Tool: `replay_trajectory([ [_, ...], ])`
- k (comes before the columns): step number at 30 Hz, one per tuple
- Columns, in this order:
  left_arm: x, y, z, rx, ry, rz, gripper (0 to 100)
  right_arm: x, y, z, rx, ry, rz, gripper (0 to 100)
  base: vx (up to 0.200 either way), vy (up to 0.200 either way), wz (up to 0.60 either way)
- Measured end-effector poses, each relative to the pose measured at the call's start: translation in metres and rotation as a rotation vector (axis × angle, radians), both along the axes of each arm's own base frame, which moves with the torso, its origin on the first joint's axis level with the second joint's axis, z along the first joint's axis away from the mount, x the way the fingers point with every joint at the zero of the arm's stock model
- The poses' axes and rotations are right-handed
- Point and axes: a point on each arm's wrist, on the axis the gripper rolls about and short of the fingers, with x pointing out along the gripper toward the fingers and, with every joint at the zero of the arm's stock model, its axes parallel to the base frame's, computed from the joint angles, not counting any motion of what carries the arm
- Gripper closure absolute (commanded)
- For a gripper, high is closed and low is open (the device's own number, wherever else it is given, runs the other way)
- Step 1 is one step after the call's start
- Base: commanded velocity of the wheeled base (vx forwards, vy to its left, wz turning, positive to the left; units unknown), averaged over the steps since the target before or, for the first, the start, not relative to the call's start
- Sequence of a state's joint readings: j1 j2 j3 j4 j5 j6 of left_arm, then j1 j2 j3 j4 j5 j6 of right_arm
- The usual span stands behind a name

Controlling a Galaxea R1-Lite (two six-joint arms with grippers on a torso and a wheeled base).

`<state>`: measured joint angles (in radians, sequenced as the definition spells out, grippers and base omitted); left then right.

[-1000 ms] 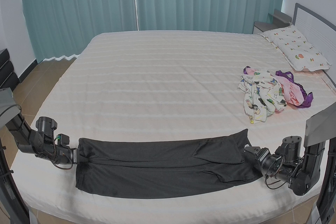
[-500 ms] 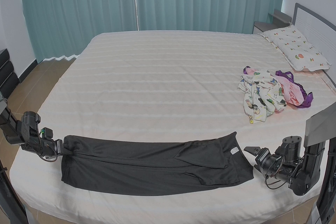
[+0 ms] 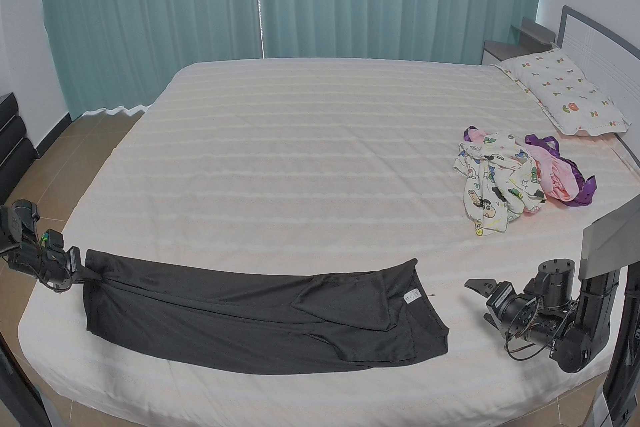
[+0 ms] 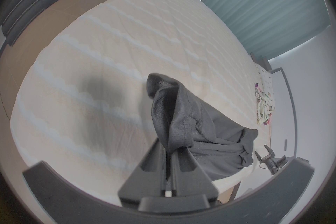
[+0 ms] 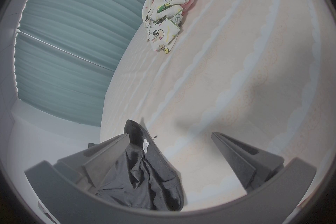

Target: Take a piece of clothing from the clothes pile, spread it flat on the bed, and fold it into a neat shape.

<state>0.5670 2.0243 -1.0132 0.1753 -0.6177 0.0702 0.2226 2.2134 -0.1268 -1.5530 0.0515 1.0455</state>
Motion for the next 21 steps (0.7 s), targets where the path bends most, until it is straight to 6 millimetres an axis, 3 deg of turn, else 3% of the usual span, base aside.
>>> replay_trajectory([
  [5, -0.009, 0.004, 0.016, -0.025, 0.012, 0.007, 100, 0.002, -0.003, 0.0, 0.005, -0.004, -0.007, 0, 0.0, 0.0, 0.0],
  [11, -0.014, -0.021, 0.032, -0.06, 0.058, -0.023, 100, 0.002, -0.006, 0.001, 0.014, -0.005, -0.006, 0, 0.0, 0.0, 0.0],
  [14, -0.012, -0.045, 0.041, -0.084, 0.088, -0.067, 100, 0.003, -0.007, 0.002, 0.015, -0.007, -0.01, 0, 0.0, 0.0, 0.0],
  [21, -0.009, -0.111, 0.063, -0.127, 0.138, -0.157, 100, 0.002, -0.009, 0.004, 0.02, -0.012, -0.012, 0, 0.0, -0.2, 0.0],
])
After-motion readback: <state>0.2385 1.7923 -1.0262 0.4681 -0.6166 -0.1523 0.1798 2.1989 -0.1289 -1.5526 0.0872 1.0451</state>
